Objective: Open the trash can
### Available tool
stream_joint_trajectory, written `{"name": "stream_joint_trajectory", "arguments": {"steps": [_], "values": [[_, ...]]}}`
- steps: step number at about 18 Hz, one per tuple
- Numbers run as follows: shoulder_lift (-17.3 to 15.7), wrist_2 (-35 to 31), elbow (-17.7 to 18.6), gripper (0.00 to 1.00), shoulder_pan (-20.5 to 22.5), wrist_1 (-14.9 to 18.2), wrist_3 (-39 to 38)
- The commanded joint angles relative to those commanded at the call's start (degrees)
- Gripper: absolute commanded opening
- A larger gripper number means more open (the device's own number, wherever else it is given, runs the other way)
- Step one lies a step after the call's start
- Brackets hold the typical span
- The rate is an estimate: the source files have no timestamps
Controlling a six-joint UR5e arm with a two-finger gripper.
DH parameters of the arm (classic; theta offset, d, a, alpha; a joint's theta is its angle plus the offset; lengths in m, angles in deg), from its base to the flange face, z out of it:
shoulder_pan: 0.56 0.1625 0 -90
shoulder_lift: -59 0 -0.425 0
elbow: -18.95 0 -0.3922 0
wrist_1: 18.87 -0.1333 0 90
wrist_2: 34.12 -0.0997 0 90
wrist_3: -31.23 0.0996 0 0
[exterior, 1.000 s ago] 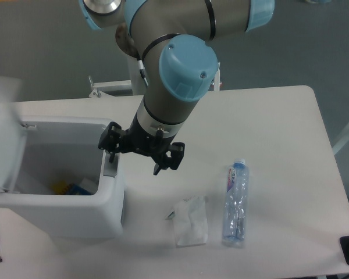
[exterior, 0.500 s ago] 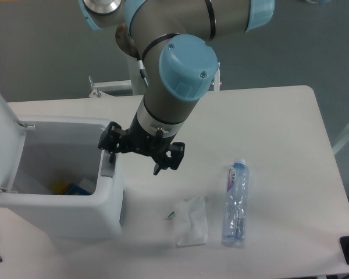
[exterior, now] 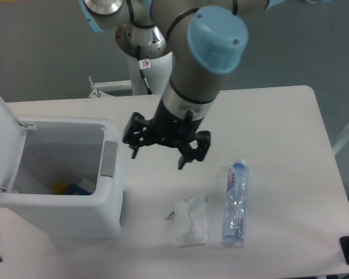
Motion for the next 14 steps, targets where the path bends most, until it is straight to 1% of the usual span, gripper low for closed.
{"name": "stream_joint_trajectory", "arguments": {"steps": [2, 7, 9, 10, 12, 13, 14], "values": [[0.8, 0.0, 0.1, 1.00, 2.0, -0.9, 3.5], [3.0, -0.4, 0.1, 1.00, 7.1, -1.4, 16.5], [4.7, -1.1, 0.4, 1.00, 8.7, -3.1, 22.1], [5.9, -2.6, 0.9, 1.00, 9.2, -4.9, 25.0], [8.3, -7.8, 1.9, 1.00, 9.6, -8.4, 28.8], [9.3, -10.4, 2.0, 1.00, 9.9, -9.2, 30.1], [10.1, -12.6, 2.0, 1.00, 9.9, -9.3, 31.3]]}}
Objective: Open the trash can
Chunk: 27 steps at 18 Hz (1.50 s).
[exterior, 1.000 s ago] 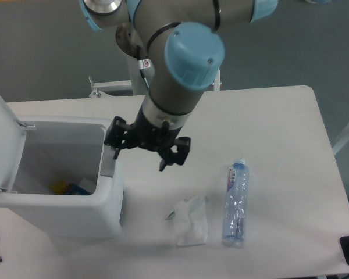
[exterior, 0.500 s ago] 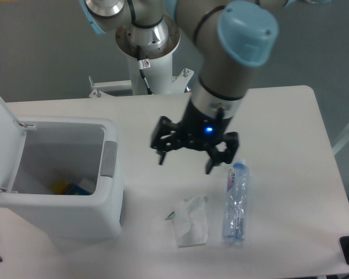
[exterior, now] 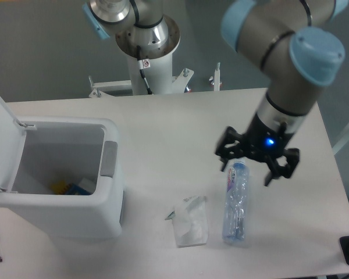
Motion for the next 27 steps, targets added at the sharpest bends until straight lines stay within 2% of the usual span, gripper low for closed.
{"name": "stream_joint_trajectory", "arguments": {"steps": [4, 13, 17, 20, 22, 24, 27], "values": [[0.4, -4.0, -0.2, 1.00, 0.1, 0.0, 4.8], [0.1, -5.1, -0.1, 1.00, 0.0, -0.3, 6.4], [-0.5, -5.2, 1.4, 1.00, 0.6, -0.4, 13.6], [-0.9, -5.1, 1.8, 1.00, 0.9, -0.5, 15.8], [-0.5, -5.3, 1.7, 1.00, 0.9, -1.1, 15.8], [-0.2, -7.0, 1.9, 1.00, 1.0, -3.2, 15.9], [0.0, -8.3, 2.4, 1.00, 2.1, -3.9, 20.3]]}}
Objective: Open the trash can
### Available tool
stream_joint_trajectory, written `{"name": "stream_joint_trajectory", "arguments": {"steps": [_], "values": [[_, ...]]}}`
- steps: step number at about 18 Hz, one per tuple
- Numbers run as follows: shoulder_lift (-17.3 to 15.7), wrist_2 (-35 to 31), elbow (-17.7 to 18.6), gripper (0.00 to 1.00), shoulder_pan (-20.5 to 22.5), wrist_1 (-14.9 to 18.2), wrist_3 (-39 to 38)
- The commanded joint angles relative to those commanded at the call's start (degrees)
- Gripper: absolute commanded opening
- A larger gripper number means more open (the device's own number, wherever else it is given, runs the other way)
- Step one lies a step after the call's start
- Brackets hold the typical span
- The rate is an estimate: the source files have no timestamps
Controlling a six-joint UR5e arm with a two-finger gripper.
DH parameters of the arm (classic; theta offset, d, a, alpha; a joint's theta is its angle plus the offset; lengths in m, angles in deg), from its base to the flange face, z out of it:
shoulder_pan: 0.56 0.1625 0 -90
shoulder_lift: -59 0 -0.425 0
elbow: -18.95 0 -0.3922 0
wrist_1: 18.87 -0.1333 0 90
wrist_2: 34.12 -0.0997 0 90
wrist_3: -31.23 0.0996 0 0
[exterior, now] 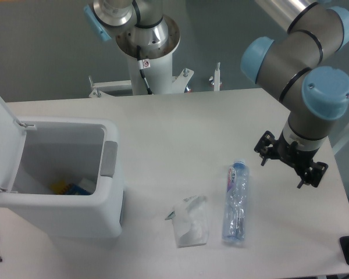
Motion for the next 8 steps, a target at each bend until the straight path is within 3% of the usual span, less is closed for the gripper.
{"name": "stream_joint_trajectory", "arguments": {"steps": [8], "values": [[-0.6, -0.4, 2.4, 1.00, 0.1, -1.0, 0.4]]}}
